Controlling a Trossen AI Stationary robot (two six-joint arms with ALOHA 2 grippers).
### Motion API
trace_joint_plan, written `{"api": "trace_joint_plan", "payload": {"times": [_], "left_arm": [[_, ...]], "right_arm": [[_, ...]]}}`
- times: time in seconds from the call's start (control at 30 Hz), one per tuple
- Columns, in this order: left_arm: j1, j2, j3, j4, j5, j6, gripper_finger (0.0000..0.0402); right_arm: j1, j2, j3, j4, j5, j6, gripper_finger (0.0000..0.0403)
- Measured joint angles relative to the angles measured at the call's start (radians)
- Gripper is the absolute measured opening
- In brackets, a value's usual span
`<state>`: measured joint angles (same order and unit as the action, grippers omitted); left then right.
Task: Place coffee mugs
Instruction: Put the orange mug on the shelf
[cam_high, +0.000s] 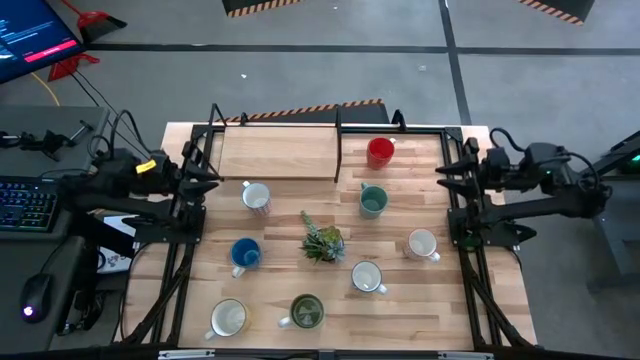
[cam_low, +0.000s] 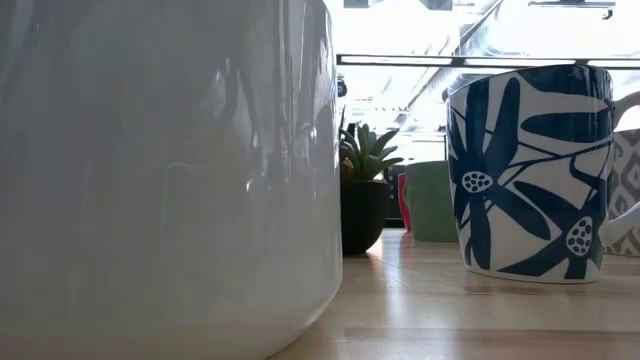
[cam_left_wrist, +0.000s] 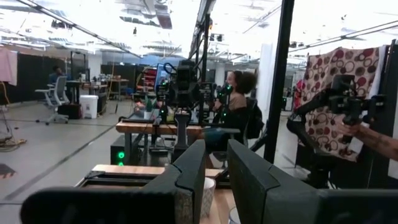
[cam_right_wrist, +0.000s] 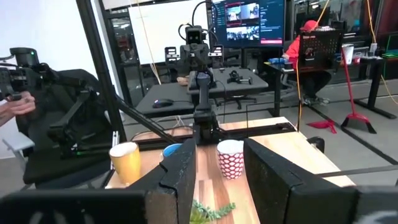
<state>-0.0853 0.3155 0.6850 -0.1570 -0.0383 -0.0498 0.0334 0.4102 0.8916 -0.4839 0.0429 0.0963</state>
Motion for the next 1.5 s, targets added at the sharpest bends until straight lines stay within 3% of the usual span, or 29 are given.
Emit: {"api": "trace_joint_plan", "payload": {"times": [0.23, 0.57, 0.83, 1.07, 1.5], "left_arm": [[0.0, 0.012, 0.018, 0.003, 0.0, -0.024, 0.0058], [0.0, 0.012, 0.018, 0.003, 0.002, 0.0, 0.0058], [0.0, 0.012, 0.018, 0.003, 0.0, 0.002, 0.0058], [0.0, 0.011, 0.018, -0.022, 0.0, 0.001, 0.0058], [0.0, 0.011, 0.018, -0.027, -0.004, -0.001, 0.0058]], "right_arm": [[0.0, 0.007, 0.01, -0.014, -0.001, -0.053, 0.0119], [0.0, 0.009, 0.01, -0.063, -0.057, -0.051, 0.0119], [0.0, 0.009, 0.01, -0.058, -0.041, -0.003, 0.0119], [0.0, 0.019, 0.01, -0.058, 0.045, 0.034, 0.0119], [0.0, 0.183, 0.01, -0.109, 0.223, 0.05, 0.0119]]}}
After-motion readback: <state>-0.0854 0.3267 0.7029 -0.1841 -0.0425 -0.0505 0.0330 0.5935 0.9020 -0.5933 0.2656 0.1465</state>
